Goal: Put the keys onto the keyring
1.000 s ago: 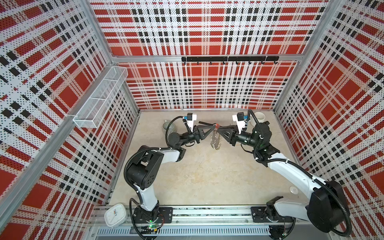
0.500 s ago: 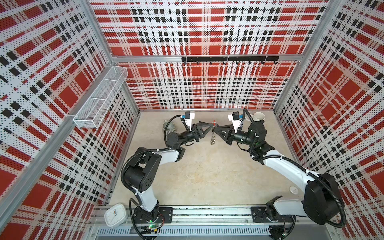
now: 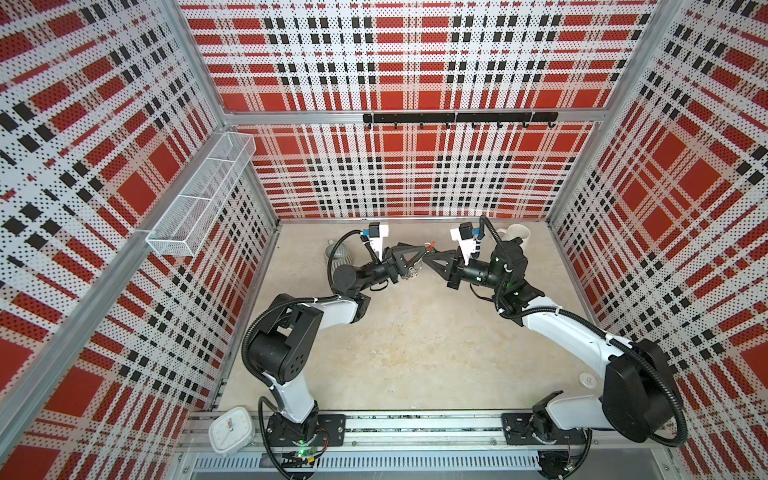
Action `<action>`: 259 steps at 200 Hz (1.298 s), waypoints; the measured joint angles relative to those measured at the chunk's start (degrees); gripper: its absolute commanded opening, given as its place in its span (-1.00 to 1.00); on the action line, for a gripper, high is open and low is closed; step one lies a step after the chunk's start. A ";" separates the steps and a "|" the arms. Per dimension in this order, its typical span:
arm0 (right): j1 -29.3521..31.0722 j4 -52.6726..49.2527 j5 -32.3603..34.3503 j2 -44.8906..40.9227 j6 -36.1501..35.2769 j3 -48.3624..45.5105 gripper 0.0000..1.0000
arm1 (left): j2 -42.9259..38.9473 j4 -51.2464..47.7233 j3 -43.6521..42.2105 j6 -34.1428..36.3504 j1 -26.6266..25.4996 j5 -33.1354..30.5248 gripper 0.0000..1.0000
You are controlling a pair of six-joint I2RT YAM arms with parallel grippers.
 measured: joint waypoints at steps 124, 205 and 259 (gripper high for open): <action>0.46 -15.17 12.13 -8.31 -12.50 0.00 -1.00 | 0.00 0.02 0.02 -0.26 0.07 0.92 -1.00; 0.52 -15.02 9.46 -5.53 -13.44 0.13 -0.24 | 0.02 0.02 1.86 -1.09 -0.81 1.97 -1.00; 0.61 -14.16 7.78 -3.67 -12.85 1.88 -0.58 | 0.15 0.02 3.10 -1.90 -1.40 2.64 -1.00</action>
